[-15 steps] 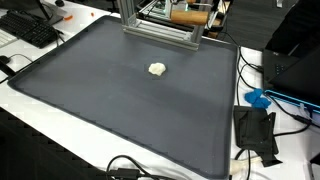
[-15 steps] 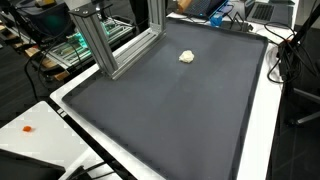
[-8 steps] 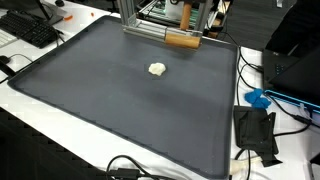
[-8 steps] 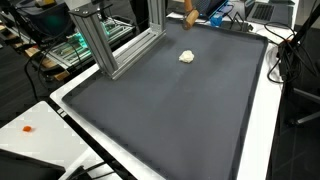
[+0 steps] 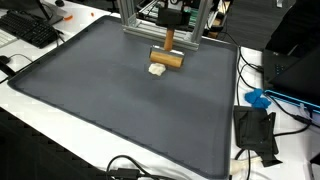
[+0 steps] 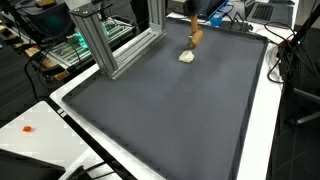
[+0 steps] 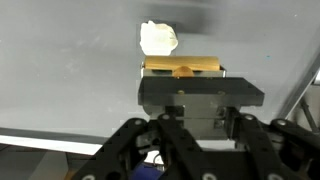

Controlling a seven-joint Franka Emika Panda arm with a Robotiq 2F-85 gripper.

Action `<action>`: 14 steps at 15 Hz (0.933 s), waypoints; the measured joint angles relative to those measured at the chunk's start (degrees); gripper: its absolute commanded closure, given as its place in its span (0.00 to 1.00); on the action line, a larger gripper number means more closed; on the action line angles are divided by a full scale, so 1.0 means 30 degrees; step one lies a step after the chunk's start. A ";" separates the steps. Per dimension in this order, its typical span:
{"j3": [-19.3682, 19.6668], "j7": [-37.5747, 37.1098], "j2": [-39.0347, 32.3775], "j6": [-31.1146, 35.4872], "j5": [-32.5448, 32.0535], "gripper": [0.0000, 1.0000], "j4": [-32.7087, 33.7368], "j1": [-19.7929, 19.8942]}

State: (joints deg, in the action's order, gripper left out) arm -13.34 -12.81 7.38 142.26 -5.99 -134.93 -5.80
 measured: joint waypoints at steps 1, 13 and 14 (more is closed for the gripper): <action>0.0105 -0.0147 -0.0445 0.0000 -0.0171 0.78 0.0188 0.0013; 0.0980 -0.0748 -0.2497 -0.1145 -0.0958 0.78 0.1406 -0.0065; 0.0989 -0.0748 -0.2497 -0.1425 -0.0959 0.78 0.1479 -0.0088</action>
State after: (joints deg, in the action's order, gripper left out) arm -10.37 -15.06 -0.11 137.98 -8.87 -130.50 -6.06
